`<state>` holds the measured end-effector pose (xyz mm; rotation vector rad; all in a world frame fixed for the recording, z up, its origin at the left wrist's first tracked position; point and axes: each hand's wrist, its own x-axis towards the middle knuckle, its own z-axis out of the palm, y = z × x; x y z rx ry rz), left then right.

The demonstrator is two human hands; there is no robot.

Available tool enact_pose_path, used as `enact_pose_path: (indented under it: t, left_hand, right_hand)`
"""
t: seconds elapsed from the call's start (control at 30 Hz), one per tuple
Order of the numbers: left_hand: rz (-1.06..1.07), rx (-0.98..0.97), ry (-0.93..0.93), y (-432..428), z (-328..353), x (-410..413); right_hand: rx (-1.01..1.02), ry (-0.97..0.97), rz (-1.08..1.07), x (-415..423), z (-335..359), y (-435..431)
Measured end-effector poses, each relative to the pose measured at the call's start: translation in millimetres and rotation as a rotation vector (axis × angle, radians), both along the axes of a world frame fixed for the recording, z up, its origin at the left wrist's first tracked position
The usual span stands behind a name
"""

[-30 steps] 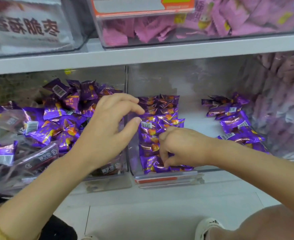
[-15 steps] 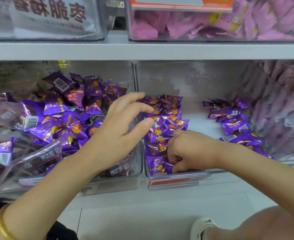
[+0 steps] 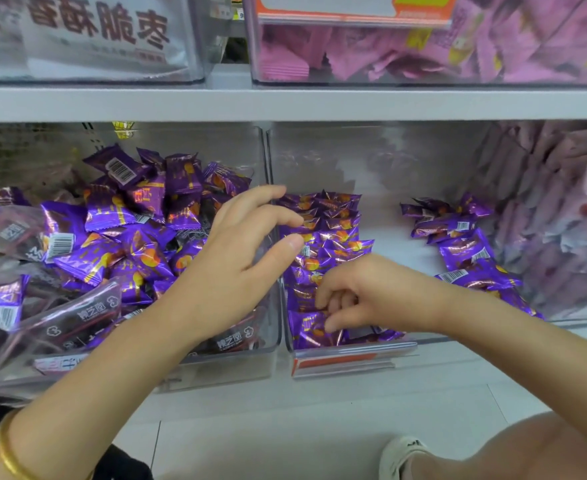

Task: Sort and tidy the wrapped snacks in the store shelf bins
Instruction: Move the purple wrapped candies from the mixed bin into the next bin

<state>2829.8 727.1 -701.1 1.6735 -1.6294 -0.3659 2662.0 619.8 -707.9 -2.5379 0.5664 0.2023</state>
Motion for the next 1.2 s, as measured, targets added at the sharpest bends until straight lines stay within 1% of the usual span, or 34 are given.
enact_pose_path:
  t: [0.03,0.1,0.17,0.2,0.23,0.3,0.37,0.57,0.7,0.77,0.8,0.83,0.9,0.93,1.0,1.1,1.2]
  left_hand:
    - [-0.001,0.001,0.003,0.2,0.1,0.2]
    - [-0.002,0.003,0.007,0.4,-0.1,0.8]
    - [-0.002,0.002,0.007,0.6,-0.2,0.7]
    - [-0.003,0.0,0.007,0.5,-0.1,0.5]
    - [-0.004,-0.001,0.007,0.3,0.1,0.1]
    - [-0.004,-0.005,0.008,-0.2,0.0,-0.4]
    - [-0.004,-0.013,0.004,-0.4,-0.4,-0.3]
    - [-0.002,-0.027,-0.013,-1.1,-1.2,0.1]
    - [-0.014,-0.031,-0.008,-0.6,1.0,2.0]
    - [-0.019,-0.059,0.001,2.0,8.6,7.5]
    - [-0.005,-0.087,0.002,4.8,14.2,12.0]
    - [0.02,-0.114,0.002,9.0,20.9,18.0]
    - [0.122,-0.158,-0.005,20.7,33.9,33.5]
    - [0.196,-0.179,-0.042,28.0,38.9,43.5]
    - [0.377,-0.213,-0.197,43.5,46.3,66.6]
    - [0.606,-0.182,-0.377,66.0,50.8,102.8]
    - [0.72,-0.08,-0.457,83.6,48.4,127.6]
  right_hand:
    - [-0.009,-0.022,-0.054,-5.0,6.2,-4.8]
    - [-0.104,-0.011,-0.177,-18.1,19.9,-17.8]
    - [-0.225,0.064,-0.296,-33.0,26.9,-31.6]
    - [-0.228,0.117,-0.364,-39.9,25.7,-36.5]
    - [-0.162,0.162,-0.434,-45.6,22.5,-38.2]
    - [0.044,0.207,-0.544,-52.8,12.5,-34.3]
    - [0.158,0.224,-0.565,-54.4,2.9,-28.5]
    - [0.274,0.156,-0.555,-46.9,-7.7,-17.2]
    - [0.239,0.186,-0.563,-49.2,-0.9,-16.0]
    - [0.135,0.168,-0.589,-48.5,12.3,-15.2]
    - [0.059,0.115,-0.596,-46.7,20.7,-14.0]
    - [-0.002,0.027,-0.592,-43.0,30.2,-11.8]
    - [-0.047,-0.196,-0.528,-29.5,49.0,-1.8]
    - [-0.054,-0.298,-0.469,-19.4,57.8,6.3]
    - [-0.064,-0.431,-0.328,8.0,71.1,25.9]
    - [-0.136,-0.476,-0.113,63.1,74.7,46.1]
    - [-0.236,-0.392,-0.019,126.9,60.1,38.0]
